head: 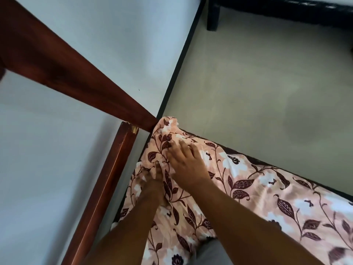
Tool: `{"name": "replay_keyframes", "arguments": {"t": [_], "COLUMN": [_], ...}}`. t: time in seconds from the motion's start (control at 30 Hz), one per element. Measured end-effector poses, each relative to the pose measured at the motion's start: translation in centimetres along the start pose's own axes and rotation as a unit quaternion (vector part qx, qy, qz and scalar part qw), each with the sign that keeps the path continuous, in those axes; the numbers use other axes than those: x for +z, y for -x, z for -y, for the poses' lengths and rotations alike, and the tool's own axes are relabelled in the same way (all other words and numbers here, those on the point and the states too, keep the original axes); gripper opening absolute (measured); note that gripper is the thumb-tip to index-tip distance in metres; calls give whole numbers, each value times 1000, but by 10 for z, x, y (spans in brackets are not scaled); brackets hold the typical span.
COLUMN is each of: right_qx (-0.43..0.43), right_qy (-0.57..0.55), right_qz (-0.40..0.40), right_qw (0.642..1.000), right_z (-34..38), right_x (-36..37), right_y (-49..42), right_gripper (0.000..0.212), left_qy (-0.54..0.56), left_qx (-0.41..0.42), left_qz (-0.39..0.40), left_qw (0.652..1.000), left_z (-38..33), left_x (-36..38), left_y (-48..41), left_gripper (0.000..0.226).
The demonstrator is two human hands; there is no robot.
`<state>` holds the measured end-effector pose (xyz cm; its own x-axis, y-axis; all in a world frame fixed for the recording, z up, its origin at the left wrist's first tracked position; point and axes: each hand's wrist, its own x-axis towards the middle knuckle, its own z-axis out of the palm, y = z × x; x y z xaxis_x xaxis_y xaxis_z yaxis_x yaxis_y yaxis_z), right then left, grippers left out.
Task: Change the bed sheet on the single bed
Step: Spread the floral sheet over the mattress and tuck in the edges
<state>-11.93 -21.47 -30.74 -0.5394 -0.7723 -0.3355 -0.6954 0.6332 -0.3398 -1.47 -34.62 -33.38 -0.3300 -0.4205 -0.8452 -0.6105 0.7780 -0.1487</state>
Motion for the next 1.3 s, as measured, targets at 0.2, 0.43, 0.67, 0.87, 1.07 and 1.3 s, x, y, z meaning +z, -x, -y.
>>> {"name": "replay_keyframes", "arguments": {"t": [0.2, 0.43, 0.67, 0.87, 1.07, 1.3], "right_qx": [2, 47, 72, 40, 9, -83], "right_qy": [55, 112, 147, 178, 202, 286], "right_qz": [155, 268, 299, 305, 309, 308], "right_qw": [986, 956, 940, 935, 929, 904], "right_z": [-3, -18, -18, -24, -27, -37], "right_x": [-35, -56, -51, -53, -53, -57], "right_y": [17, 39, 42, 30, 22, 9], "right_gripper": [87, 98, 93, 89, 86, 99], "left_qy": [12, 22, 38, 73, 70, 69], "left_qx": [-9, 22, 75, 104, 97, 54], "left_qz": [22, 24, 30, 7, 10, 9], "left_qw": [1000, 999, 996, 992, 993, 996], "left_z": [-9, -6, 7, 20, 18, 14], "left_x": [-17, -27, -26, -14, -10, -2], "left_y": [24, 41, 42, 21, 9, -3], "left_gripper": [174, 164, 147, 143, 152, 164]}}
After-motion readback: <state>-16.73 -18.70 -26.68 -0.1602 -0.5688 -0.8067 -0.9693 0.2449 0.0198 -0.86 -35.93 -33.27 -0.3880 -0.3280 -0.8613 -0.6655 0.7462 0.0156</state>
